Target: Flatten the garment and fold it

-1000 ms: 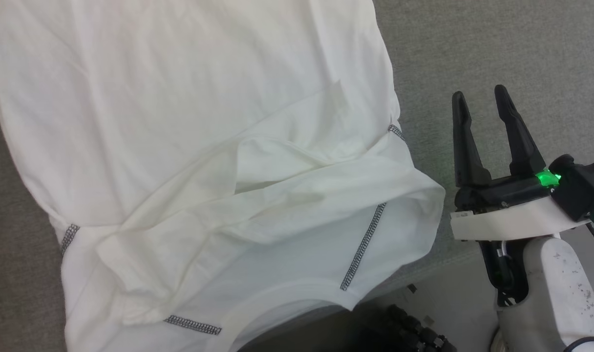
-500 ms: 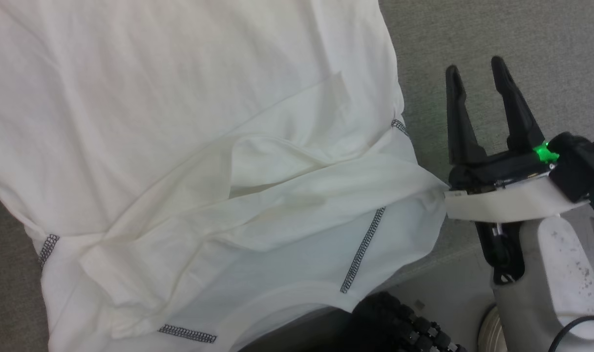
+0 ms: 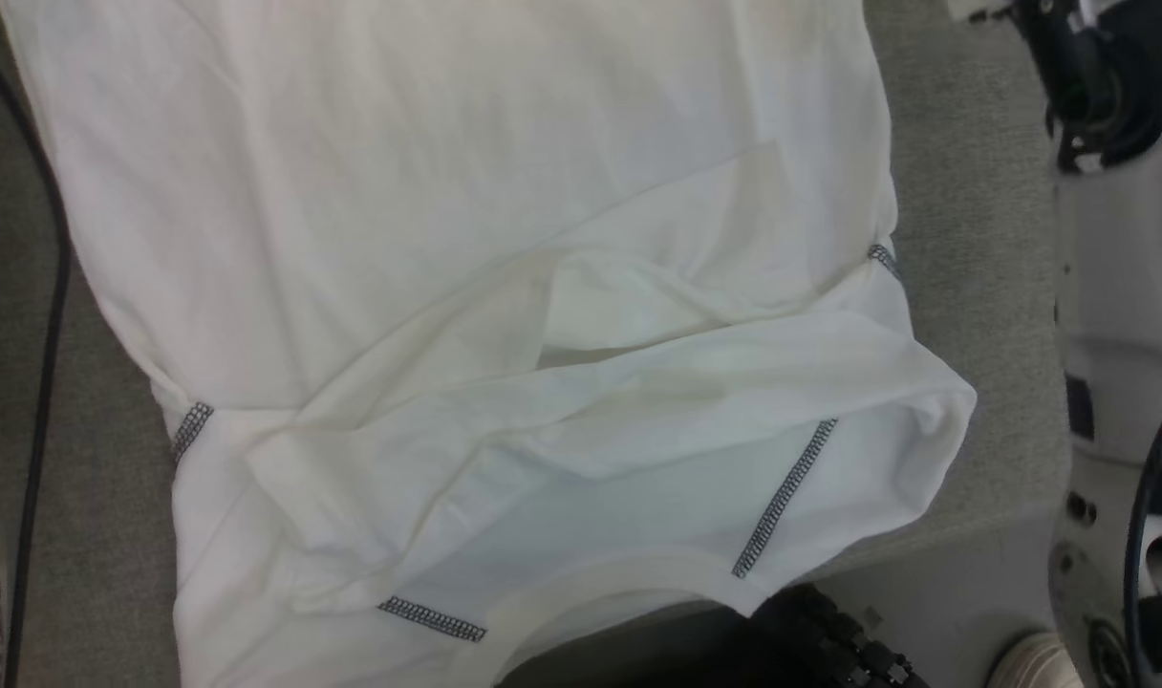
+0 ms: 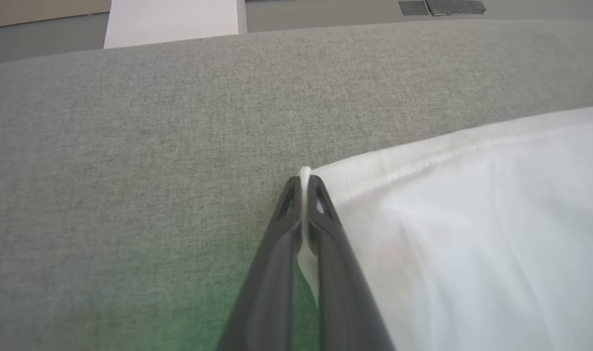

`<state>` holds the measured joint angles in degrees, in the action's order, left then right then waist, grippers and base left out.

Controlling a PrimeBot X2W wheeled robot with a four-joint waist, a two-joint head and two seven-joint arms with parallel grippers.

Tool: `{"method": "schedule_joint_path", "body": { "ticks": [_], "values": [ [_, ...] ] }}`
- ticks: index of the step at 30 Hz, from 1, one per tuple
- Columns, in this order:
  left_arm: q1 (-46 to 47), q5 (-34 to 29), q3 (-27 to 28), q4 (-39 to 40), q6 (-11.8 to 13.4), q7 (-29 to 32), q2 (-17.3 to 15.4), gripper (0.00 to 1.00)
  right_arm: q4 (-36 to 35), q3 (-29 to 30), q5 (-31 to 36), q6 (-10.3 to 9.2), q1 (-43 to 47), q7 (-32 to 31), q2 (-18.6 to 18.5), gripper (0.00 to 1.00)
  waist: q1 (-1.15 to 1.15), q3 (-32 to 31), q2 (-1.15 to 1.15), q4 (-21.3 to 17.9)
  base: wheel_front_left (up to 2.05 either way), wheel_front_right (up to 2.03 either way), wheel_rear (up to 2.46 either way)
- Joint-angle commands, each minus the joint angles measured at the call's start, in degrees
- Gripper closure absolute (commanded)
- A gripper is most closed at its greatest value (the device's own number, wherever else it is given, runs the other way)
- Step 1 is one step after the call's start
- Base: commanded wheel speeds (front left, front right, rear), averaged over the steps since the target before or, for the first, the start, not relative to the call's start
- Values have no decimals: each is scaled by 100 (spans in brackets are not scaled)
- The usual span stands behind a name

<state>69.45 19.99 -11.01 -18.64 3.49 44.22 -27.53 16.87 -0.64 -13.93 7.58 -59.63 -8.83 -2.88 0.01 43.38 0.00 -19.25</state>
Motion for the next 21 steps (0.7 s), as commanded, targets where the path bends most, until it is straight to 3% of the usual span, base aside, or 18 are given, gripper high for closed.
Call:
{"method": "schedule_joint_path", "body": {
  "ticks": [1, 11, 21],
  "values": [
    [68, 49, -56, -24, -63, -100, 91, 100, 306, 126, 70, -9, -344, -176, 1, 0, -1, 102, 0, 309, 0, 0, 0],
    [552, 105, -420, -87, -415, -810, 627, 100, 2116, 1257, 1332, -9, -1925, -1467, 1, 0, -1, 373, 0, 1033, 0, 0, 0],
    [907, 120, -654, -217, -635, -1454, 962, 100, 2403, 2396, 2614, -9, -2644, -2975, 0, 0, -1, 613, 0, 1432, 0, 0, 0]
  ]
}}
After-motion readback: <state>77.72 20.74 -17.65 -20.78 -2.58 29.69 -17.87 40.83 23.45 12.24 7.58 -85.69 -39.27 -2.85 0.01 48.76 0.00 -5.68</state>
